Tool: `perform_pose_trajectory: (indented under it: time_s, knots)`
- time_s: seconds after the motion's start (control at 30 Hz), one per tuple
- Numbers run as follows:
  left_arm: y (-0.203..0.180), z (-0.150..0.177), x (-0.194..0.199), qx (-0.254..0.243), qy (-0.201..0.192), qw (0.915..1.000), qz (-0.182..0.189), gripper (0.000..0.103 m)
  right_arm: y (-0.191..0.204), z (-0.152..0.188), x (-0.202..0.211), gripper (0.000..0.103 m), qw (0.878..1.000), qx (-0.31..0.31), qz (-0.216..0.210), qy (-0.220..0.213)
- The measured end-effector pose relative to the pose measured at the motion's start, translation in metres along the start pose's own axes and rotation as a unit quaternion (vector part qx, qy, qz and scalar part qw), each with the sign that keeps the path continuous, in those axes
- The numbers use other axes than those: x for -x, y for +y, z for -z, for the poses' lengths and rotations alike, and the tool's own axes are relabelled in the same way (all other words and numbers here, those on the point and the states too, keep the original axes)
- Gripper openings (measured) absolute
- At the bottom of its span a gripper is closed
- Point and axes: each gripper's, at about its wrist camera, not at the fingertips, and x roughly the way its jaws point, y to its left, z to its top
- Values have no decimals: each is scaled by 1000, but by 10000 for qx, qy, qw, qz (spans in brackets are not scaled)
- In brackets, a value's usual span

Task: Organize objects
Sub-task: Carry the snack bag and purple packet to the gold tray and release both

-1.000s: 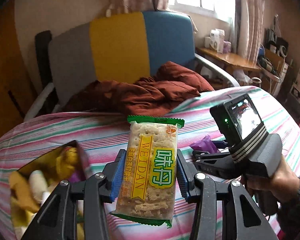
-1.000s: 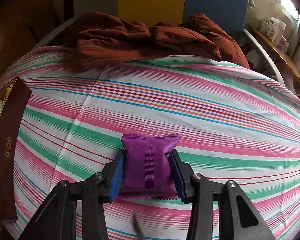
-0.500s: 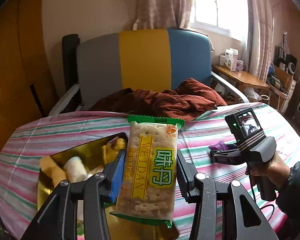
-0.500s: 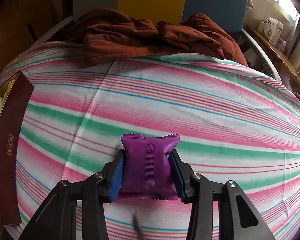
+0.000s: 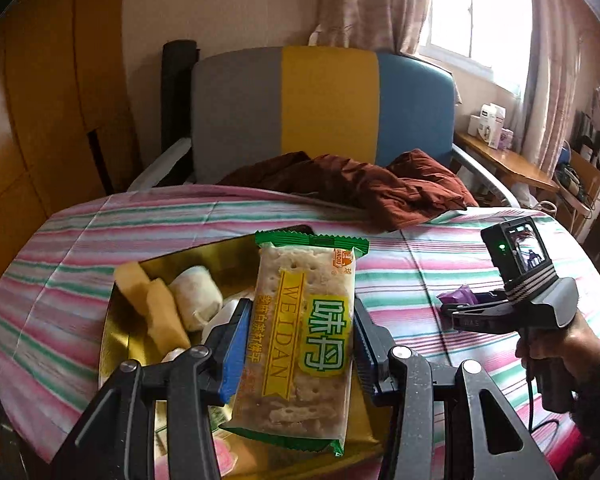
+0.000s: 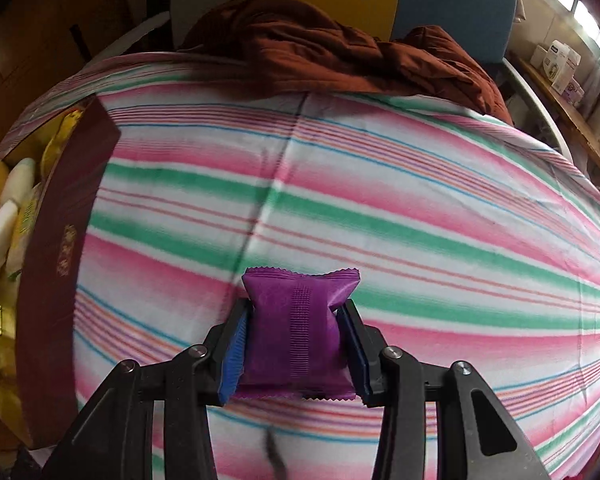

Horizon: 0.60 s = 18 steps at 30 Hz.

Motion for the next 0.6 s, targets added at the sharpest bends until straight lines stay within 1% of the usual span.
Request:
perform_pose_trajectory:
  time_s: [0.2, 0.27, 0.3, 0.4, 0.5, 0.6]
  knots:
    - [15, 8, 3, 106, 26, 9999, -59, 47, 11, 9, 7, 40, 9999, -83, 51, 49]
    - [20, 11, 6, 143, 21, 9999, -81, 47, 12, 12, 10, 40, 9999, -144, -30, 32]
    - [23, 12, 7, 167, 21, 9998, -88, 47, 14, 15, 12, 39, 9997, -193, -162, 22]
    - [33, 17, 8, 215, 39, 9997, -124, 47, 24, 18, 21, 39, 9996, -161, -190, -115]
    - [48, 22, 10, 361, 81, 9992, -138, 47, 38, 21, 40, 39, 9986, -122, -391, -339]
    - [69, 27, 14, 537, 91, 9984, -167, 47, 58, 20, 63, 39, 9957, 50, -686, -614]
